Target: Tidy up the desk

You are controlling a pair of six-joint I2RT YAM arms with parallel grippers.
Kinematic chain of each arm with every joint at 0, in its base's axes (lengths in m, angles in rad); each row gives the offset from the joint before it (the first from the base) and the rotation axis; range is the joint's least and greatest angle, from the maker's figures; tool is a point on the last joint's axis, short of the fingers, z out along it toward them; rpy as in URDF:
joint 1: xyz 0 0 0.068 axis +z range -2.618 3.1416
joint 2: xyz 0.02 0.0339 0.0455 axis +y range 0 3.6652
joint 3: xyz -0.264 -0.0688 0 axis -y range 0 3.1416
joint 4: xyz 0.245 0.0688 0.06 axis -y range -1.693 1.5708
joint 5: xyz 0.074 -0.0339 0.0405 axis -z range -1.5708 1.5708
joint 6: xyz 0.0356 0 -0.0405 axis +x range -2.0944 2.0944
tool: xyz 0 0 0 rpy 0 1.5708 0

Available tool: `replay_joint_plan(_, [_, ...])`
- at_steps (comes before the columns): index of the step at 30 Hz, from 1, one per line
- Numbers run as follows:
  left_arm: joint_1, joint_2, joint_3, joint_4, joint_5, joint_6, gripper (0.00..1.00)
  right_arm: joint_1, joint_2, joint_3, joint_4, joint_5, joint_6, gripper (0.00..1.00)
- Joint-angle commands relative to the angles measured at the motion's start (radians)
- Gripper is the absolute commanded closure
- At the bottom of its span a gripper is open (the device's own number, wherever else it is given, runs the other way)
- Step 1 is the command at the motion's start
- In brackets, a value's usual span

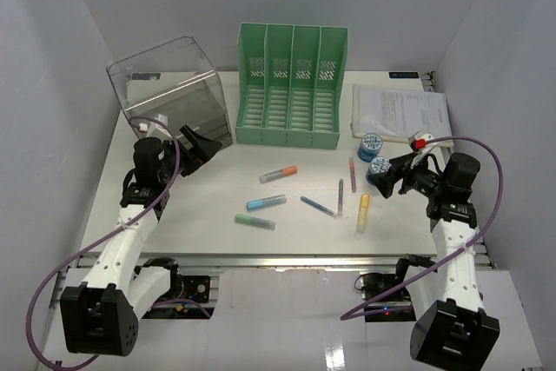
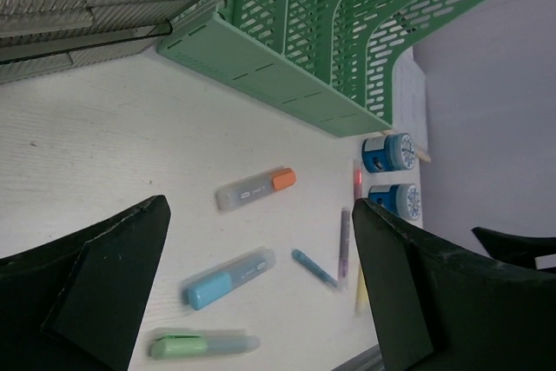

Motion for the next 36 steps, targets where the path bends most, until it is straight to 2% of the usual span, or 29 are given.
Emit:
replay_joint_plan(1, [0.008,-0.03,0.092,-0.07,-0.056,-0.191,0.05,-0.005,0.04,0.066,-0.084,-0.185,-0.107,0.1])
replay_joint_plan(7, [0.042,-0.034,0.127,-0.055,-0.239,-0.34,0.17,-0.005,0.014,0.055,-0.101,-0.267,-0.159,0.1])
replay_joint_plan(11, [0.043,-0.019,0.138,-0.049,-0.289,-0.408,0.3,-0.005,-0.005,0.042,-0.08,-0.296,-0.163,0.06])
replay_joint_plan(15, [0.043,-0.048,0.091,-0.049,-0.319,-0.435,0.35,-0.005,-0.002,0.046,-0.08,-0.302,-0.16,0.04])
replay_joint_plan(18, [0.043,-0.078,0.048,-0.019,-0.333,-0.443,0.36,-0.005,0.001,0.046,-0.079,-0.304,-0.159,0.04])
replay_joint_plan(25, [0.043,-0.05,-0.138,0.266,-0.343,-0.47,0.39,-0.005,0.0,0.043,-0.078,-0.308,-0.156,0.04])
replay_joint_plan(36, [0.045,0.078,-0.158,0.447,-0.388,-0.456,0.4,-0.005,0.009,0.039,-0.074,-0.307,-0.155,0.04])
